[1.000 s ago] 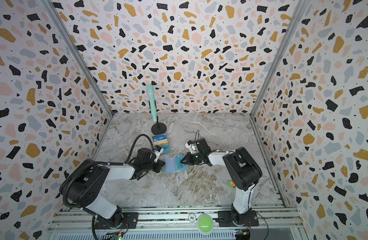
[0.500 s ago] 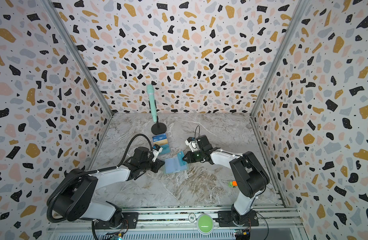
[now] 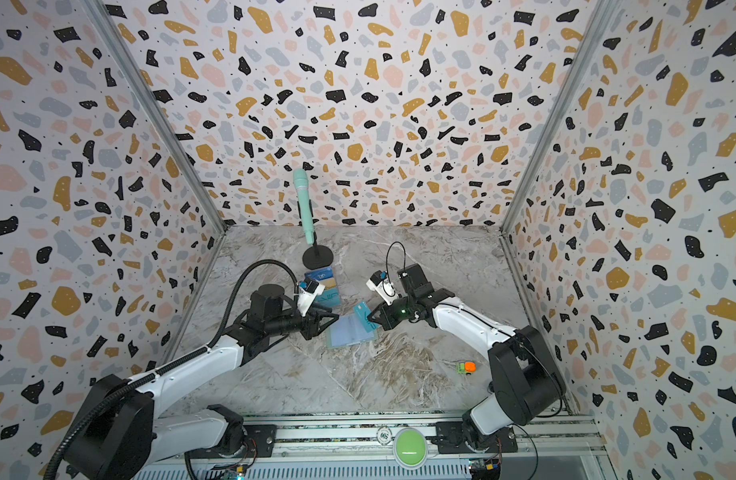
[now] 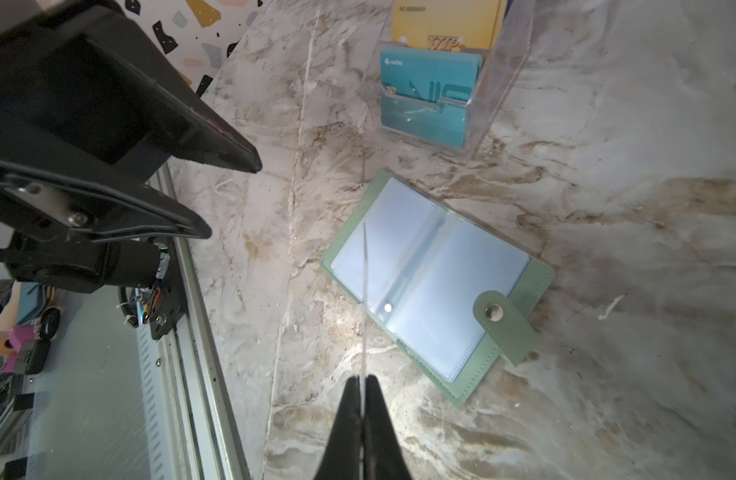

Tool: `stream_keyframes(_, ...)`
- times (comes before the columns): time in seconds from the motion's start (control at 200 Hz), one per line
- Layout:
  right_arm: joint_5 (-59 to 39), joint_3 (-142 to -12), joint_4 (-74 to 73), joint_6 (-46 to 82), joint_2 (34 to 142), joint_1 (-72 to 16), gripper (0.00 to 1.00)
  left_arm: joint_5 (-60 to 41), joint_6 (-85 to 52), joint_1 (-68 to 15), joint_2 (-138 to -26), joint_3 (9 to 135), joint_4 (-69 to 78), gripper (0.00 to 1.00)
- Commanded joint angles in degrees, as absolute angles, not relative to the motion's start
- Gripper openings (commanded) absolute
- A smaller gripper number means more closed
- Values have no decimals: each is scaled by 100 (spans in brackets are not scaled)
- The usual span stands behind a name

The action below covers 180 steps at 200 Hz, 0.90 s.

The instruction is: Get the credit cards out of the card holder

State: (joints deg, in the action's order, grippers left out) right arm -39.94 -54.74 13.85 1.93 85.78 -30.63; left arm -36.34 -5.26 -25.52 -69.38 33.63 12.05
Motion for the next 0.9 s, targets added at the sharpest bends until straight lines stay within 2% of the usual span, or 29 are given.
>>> stream_keyframes(0.0,-4508,-5643,1759,-234,8342,-3145,1,-4483,-397,-2505,-6808,3565,1381,45)
stream_keyframes(0.23,-5006,-5630,1856,-522,8247,-3446,1,-5024,-177,-2505,-6820,3937,729,50)
stream_keyframes(0.486,-5335,-5590,1776,-661,8090,-3599,1,-5579,-48,-2505,-6878,4095,426,49)
stream_keyframes(0.896,-5748,-5754,1833,-942,8216,-3667,1,-6219,259,-2532,-6983,4270,4,34)
